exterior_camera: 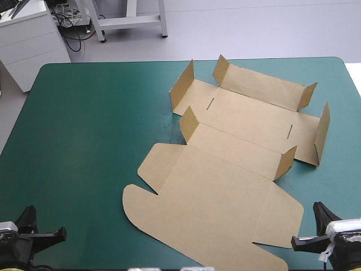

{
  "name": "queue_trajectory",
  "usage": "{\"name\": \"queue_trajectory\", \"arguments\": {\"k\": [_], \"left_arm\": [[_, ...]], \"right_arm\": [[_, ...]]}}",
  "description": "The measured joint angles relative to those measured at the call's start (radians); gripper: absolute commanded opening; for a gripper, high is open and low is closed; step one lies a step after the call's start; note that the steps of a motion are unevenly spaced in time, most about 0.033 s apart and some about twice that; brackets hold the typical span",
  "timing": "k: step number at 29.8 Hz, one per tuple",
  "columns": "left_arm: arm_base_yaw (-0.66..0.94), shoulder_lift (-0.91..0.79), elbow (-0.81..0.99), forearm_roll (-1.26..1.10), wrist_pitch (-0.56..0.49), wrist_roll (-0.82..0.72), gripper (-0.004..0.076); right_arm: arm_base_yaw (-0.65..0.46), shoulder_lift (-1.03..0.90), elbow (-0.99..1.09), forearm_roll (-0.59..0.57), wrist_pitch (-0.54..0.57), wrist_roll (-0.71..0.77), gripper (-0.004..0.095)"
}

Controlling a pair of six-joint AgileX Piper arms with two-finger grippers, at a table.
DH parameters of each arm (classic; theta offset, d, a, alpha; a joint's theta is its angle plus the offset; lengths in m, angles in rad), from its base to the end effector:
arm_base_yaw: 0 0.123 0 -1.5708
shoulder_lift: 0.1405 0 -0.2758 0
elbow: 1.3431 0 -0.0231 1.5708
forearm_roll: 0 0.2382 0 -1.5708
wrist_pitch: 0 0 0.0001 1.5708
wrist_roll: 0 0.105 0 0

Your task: Fold the box

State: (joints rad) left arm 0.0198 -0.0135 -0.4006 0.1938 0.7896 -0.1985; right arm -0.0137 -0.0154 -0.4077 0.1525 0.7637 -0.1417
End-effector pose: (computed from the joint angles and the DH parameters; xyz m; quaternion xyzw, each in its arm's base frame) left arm 0.0239 0.0148 0.2639 -0.0735 0.7943 0.0423 0.6016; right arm 0.0243 0.0107 0.2682 -0.0392 0.7876 0.0277 0.6143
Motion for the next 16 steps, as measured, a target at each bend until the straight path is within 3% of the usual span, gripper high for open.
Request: {"name": "queue_trajectory", "arguments": {"k": [16], "left_arm": [[0.0, 0.0, 0.0, 0.0, 0.0, 0.0, -0.0032]], "right_arm": [[0.0, 0.0, 0.0, 0.001, 0.0, -0.001, 0.0008]]}}
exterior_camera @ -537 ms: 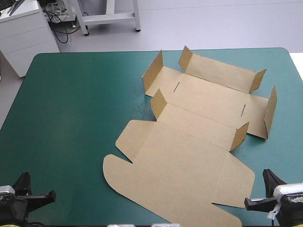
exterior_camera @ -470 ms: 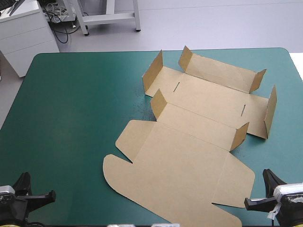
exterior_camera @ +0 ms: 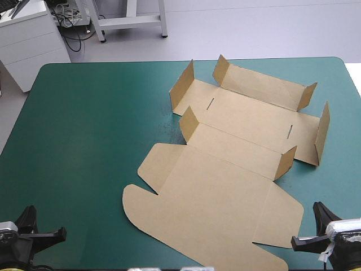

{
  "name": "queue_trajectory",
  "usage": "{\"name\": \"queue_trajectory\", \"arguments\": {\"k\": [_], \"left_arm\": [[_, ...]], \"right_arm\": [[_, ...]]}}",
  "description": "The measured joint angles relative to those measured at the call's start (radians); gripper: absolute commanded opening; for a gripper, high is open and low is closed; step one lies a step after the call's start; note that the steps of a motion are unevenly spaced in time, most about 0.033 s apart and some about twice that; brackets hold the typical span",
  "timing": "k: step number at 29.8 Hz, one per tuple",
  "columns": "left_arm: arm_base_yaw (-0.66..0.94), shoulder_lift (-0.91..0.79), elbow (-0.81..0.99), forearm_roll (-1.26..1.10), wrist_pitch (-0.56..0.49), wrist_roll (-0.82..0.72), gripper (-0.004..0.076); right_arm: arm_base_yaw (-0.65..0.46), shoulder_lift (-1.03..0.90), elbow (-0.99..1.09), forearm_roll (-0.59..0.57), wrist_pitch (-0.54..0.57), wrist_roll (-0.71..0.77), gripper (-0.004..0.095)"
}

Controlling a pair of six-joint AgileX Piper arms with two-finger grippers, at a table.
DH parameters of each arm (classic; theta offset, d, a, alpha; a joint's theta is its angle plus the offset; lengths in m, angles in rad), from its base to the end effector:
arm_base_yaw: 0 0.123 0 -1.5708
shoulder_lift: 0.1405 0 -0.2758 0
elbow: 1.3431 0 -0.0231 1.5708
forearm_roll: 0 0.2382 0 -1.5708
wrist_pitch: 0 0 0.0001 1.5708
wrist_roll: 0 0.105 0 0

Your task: Fold the box

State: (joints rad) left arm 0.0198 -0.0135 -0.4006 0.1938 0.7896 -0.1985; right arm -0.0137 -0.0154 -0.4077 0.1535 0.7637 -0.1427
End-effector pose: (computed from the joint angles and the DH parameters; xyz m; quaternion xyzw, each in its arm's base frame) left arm 0.0239 0.0148 0.2639 -0.0735 0.7943 0.0423 0.6016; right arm 0.0243 0.0108 0.2682 -0.0395 0.7876 0.0279 0.6143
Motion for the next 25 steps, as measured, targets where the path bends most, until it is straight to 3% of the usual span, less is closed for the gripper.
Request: {"name": "queue_trajectory", "arguments": {"k": [4, 12, 14, 25], "left_arm": [[0.0, 0.0, 0.0, 0.0, 0.0, 0.0, -0.0032], [0.0, 0.0, 0.0, 0.0, 0.0, 0.0, -0.0032], [0.0, 0.0, 0.0, 0.0, 0.0, 0.0, -0.0032], [0.0, 0.0, 0.0, 0.0, 0.0, 0.0, -0.0032]], "right_arm": [[0.0, 0.0, 0.0, 0.011, 0.0, -0.014, 0.0121], [0.0, 0.0, 0.0, 0.014, 0.0, -0.015, 0.0554], [0.0, 0.0, 0.0, 0.014, 0.0, -0.016, 0.0623], [0.0, 0.0, -0.002, 0.009, 0.008, -0.005, 0.0659]]}}
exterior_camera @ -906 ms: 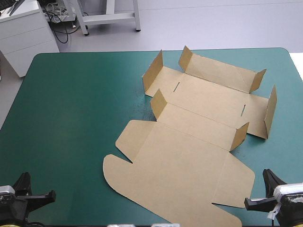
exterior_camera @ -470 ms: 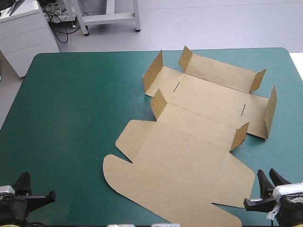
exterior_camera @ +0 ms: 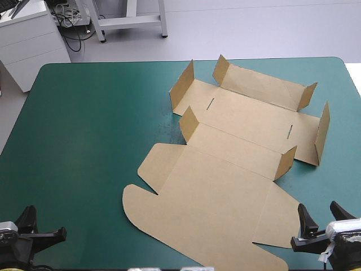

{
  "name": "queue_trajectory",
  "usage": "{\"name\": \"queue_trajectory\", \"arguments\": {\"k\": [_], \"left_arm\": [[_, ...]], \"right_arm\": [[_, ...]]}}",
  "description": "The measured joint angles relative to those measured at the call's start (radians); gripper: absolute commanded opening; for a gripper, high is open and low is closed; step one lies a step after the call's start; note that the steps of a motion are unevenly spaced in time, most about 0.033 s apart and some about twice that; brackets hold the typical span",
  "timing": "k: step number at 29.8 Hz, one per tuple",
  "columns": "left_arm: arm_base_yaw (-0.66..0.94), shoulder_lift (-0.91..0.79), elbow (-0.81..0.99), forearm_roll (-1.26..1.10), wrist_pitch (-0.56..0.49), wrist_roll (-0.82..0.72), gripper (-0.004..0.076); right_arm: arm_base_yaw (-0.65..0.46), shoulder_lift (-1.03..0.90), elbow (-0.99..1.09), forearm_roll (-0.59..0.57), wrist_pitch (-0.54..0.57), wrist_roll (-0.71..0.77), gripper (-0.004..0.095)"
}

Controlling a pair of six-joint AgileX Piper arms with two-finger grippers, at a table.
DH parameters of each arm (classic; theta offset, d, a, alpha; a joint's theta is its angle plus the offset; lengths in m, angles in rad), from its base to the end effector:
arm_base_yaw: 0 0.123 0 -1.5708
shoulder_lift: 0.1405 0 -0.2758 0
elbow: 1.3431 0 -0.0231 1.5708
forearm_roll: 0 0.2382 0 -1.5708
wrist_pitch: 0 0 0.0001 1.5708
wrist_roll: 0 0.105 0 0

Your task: Fold the box

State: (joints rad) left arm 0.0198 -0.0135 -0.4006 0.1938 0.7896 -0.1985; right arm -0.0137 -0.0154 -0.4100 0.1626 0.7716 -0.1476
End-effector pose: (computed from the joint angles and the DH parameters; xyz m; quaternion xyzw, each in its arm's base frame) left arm 0.0239 0.0148 0.2639 -0.0735 0.7943 0.0423 0.6016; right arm 0.0238 0.0115 0.2682 -0.0413 0.7889 0.0311 0.6124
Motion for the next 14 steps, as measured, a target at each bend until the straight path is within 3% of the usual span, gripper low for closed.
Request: {"name": "queue_trajectory", "arguments": {"k": [5, 14], "left_arm": [[0.0, 0.0, 0.0, 0.0, 0.0, 0.0, -0.0032], [0.0, 0.0, 0.0, 0.0, 0.0, 0.0, -0.0032]], "right_arm": [[0.0, 0.104, -0.058, -0.003, 0.043, 0.113, 0.0658], [0.0, 0.526, -0.327, -0.044, 0.106, 0.28, 0.0657]]}}
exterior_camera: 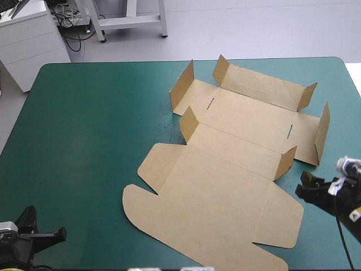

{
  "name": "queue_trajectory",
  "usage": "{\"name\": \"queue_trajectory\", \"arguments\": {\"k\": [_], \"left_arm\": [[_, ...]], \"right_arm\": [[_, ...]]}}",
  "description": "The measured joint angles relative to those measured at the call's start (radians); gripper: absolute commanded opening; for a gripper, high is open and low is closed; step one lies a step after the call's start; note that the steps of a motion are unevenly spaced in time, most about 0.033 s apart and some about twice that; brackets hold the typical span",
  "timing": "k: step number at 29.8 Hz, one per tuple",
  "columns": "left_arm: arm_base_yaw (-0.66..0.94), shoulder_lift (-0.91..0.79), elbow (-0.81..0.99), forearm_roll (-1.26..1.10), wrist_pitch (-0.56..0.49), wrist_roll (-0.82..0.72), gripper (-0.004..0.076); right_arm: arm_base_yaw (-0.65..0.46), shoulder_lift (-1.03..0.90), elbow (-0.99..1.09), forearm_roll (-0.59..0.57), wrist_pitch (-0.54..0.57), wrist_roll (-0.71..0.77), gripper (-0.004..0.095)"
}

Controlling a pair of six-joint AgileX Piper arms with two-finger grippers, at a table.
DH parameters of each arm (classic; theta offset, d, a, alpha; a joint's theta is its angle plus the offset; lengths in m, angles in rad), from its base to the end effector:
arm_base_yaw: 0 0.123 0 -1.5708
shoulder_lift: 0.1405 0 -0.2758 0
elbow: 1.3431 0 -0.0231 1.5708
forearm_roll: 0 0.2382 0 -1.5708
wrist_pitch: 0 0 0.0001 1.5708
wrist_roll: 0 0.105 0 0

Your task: Fold the box

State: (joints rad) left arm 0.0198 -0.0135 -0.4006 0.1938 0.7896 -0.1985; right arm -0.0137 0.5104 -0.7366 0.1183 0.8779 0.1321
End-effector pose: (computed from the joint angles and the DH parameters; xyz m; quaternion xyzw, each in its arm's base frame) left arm 0.0239 0.0148 0.2639 -0.0735 0.7943 0.0423 0.6016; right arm 0.0887 0.0083 0.3298 0.0748 0.8714 0.0864 0.4771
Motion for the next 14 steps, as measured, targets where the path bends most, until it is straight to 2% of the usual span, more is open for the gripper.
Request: {"name": "queue_trajectory", "arguments": {"k": [7, 14], "left_arm": [[0.0, 0.0, 0.0, 0.0, 0.0, 0.0, -0.0032], [0.0, 0.0, 0.0, 0.0, 0.0, 0.0, -0.0032]], "right_arm": [[0.0, 0.37, -0.223, -0.03, 0.093, 0.073, 0.0657], [0.0, 0.659, -0.334, -0.031, 0.177, 0.108, 0.0657]]}}
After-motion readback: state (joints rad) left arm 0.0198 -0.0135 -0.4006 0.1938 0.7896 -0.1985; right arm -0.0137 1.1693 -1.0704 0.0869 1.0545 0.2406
